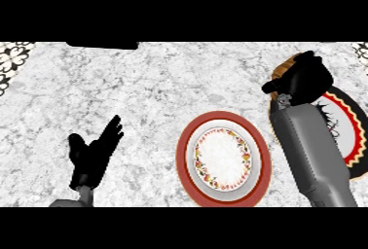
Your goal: Pick the croissant from the plate and place it in the plate
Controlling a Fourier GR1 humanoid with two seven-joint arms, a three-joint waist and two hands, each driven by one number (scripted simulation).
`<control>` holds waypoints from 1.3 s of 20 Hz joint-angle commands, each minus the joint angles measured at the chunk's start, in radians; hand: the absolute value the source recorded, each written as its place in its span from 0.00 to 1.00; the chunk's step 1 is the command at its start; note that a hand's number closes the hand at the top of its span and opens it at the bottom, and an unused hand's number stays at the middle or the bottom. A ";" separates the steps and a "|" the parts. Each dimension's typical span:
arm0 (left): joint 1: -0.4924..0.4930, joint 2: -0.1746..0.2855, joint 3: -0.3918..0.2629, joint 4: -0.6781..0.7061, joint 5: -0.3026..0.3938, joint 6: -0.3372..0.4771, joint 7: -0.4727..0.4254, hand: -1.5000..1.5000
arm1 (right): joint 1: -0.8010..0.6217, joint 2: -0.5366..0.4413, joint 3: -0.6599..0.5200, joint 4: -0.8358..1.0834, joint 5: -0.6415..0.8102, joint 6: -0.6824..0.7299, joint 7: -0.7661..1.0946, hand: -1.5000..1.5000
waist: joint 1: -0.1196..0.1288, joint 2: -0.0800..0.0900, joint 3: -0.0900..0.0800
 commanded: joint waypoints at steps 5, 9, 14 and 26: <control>-0.014 -0.005 -0.024 0.007 -0.010 -0.013 0.003 0.50 | -0.159 -0.049 -0.179 0.058 0.300 -0.123 0.331 1.00 | 0.030 0.008 0.002; -0.030 -0.012 -0.021 0.015 -0.011 -0.007 0.005 0.50 | -0.186 -0.042 -0.268 0.040 0.424 -0.182 0.341 1.00 | 0.028 0.011 0.004; -0.016 -0.001 -0.009 0.012 -0.001 -0.012 0.014 0.50 | -0.127 0.005 -0.374 -0.001 0.597 -0.263 0.341 1.00 | 0.016 0.003 0.007; 0.013 0.009 0.019 0.036 0.013 -0.024 -0.019 0.50 | 0.033 0.136 -0.659 -0.131 0.881 -0.420 0.341 1.00 | -0.026 -0.013 0.008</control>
